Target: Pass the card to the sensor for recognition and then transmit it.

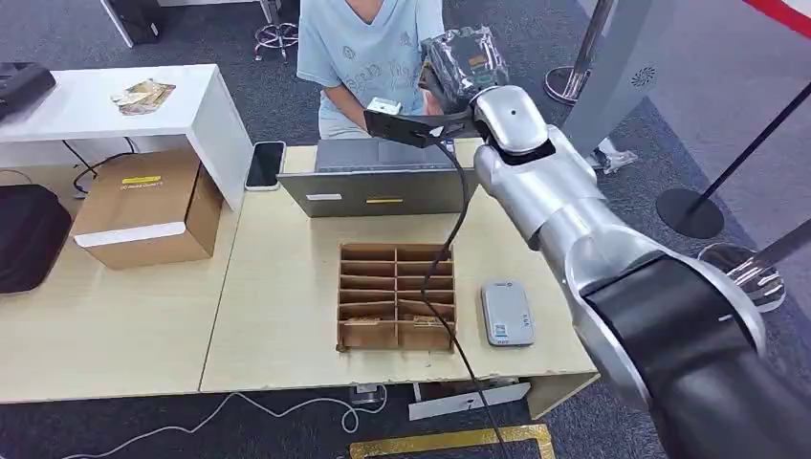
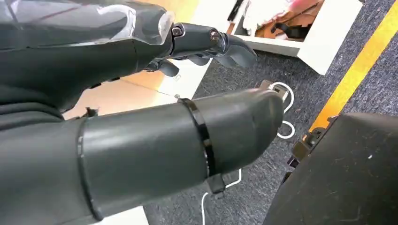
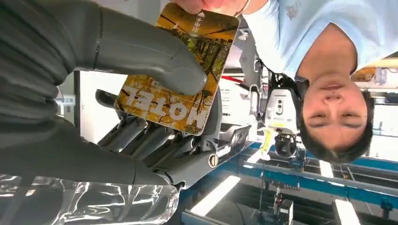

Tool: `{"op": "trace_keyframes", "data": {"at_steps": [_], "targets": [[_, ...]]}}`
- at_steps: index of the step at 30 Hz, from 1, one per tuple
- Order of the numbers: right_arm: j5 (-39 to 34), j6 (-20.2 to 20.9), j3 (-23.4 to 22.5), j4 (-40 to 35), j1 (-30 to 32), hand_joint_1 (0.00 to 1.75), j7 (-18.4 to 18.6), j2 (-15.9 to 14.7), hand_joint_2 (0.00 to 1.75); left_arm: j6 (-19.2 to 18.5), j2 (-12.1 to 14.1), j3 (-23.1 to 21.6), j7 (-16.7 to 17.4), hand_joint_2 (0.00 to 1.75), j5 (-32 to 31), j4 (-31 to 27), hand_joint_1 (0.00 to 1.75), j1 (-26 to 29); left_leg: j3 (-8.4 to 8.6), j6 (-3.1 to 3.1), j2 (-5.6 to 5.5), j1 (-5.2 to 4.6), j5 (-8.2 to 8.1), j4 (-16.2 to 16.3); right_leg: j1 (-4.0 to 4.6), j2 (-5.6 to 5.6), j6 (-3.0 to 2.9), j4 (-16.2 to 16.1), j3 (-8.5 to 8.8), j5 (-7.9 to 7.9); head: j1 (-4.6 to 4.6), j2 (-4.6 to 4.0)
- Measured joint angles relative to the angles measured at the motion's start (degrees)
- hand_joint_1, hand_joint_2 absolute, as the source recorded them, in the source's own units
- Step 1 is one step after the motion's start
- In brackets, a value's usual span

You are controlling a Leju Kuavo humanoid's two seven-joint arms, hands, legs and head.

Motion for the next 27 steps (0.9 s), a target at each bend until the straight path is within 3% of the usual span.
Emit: {"op": "trace_keyframes", "data": {"at_steps": [11, 15, 17, 19, 22, 24, 26, 27], "targets": [[0.0, -1.0, 0.0, 0.0, 0.3, 0.00, 0.6, 0.0, 1.75, 0.0, 0.0, 0.0, 0.0, 0.00, 0.0, 0.0, 0.00, 0.0, 0.00, 0.00, 0.01, 0.00, 0.00, 0.0, 0.00, 0.01, 0.00, 0.0, -0.02, 0.00, 0.00, 0.00], [-1.8, -5.2, -0.7, 0.0, 0.4, 0.00, 0.9, -0.1, 1.75, 0.0, 0.0, 0.0, 0.0, 0.00, 0.4, 0.0, 0.00, 0.0, 0.00, 0.00, 0.01, 0.00, 0.00, 0.0, 0.00, 0.01, 0.00, 0.0, -0.03, 0.00, 0.00, 0.00], [-4.5, -8.3, -2.0, 0.0, 0.4, 0.00, -0.8, -0.3, 1.75, 0.0, 0.0, 0.0, 0.0, 0.00, 0.8, 0.0, 0.00, 0.0, -0.01, 0.00, 0.01, 0.00, 0.00, 0.0, 0.00, 0.01, 0.00, 0.0, -0.03, 0.00, 0.00, 0.00], [-7.9, -10.6, -4.0, 0.0, 0.5, 0.00, -3.4, -0.4, 1.75, 0.0, 0.0, 0.0, 0.0, 0.00, 1.3, 0.0, 0.00, 0.0, 0.00, 0.00, 0.01, -0.01, 0.00, 0.0, -0.01, 0.01, 0.00, 0.0, -0.03, 0.00, 0.00, 0.00], [-17.7, -12.1, -8.3, -0.9, 1.0, 0.00, -12.1, -0.6, 1.75, -0.2, 0.0, 0.0, -0.1, 0.00, 2.3, 0.0, 0.00, 0.0, -0.01, 0.00, 0.01, -0.01, 0.00, 0.0, -0.01, 0.01, 0.00, 0.0, -0.03, 0.00, 0.00, 0.00], [-26.7, -11.2, -12.5, -2.2, 1.9, 0.00, -19.3, -0.6, 1.75, -0.2, 0.1, 0.0, -0.2, 0.00, 2.9, 0.0, 0.00, 0.0, 0.00, 0.00, 0.00, -0.01, 0.00, 0.0, -0.01, 0.01, 0.00, 0.0, -0.02, 0.00, 0.00, 0.00], [-37.4, -7.7, -17.1, -4.0, 3.3, 0.00, -26.7, -0.6, 1.75, -0.2, 0.2, 0.0, -0.3, 0.00, 3.6, 0.0, 0.00, 0.0, 0.00, 0.00, -0.01, -0.01, 0.00, 0.0, -0.01, -0.01, 0.00, 0.0, -0.02, 0.00, 0.00, 0.00], [-40.5, -6.9, -18.6, -4.9, 4.2, 0.00, -28.7, -0.6, 1.75, -0.2, 0.2, 0.0, -0.5, 0.00, 3.7, 0.0, 0.00, 0.0, 0.00, 0.00, -0.01, -0.01, 0.00, 0.0, -0.01, -0.02, 0.00, 0.0, -0.02, 0.00, -0.02, 0.00]]}}
